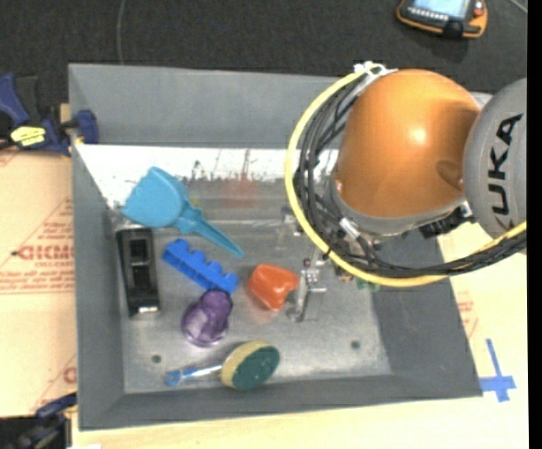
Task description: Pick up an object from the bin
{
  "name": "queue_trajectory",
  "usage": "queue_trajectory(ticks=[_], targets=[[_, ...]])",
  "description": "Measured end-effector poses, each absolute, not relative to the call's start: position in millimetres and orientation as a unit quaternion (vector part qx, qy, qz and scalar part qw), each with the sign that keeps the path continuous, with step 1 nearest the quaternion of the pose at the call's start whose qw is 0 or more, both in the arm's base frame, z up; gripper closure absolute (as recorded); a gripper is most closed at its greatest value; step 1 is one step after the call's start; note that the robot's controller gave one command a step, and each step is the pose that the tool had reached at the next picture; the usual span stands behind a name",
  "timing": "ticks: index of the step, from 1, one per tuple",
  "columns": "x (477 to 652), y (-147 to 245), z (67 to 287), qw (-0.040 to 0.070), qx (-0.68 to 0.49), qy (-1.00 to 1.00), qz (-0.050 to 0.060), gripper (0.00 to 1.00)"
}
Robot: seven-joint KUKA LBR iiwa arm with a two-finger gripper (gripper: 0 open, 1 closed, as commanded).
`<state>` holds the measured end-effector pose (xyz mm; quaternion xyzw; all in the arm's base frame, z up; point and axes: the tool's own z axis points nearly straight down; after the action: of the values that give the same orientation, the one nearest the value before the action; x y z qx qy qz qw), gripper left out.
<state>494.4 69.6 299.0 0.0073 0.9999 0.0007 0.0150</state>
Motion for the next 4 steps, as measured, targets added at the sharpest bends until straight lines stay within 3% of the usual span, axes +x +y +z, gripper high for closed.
queue_trajectory(ticks=[1, 2, 3, 4], targets=[[501.6, 48, 188, -0.001, 0.069, 0.998, 0.000, 0.00], [496.6, 88, 241, 0.019, 0.081, 0.997, 0.004, 0.00], [484.2, 106, 149, 0.001, 0.209, 0.978, 0.000, 0.00], [524.3, 136, 194, 0.020, 0.080, 0.997, 0.004, 0.00]])
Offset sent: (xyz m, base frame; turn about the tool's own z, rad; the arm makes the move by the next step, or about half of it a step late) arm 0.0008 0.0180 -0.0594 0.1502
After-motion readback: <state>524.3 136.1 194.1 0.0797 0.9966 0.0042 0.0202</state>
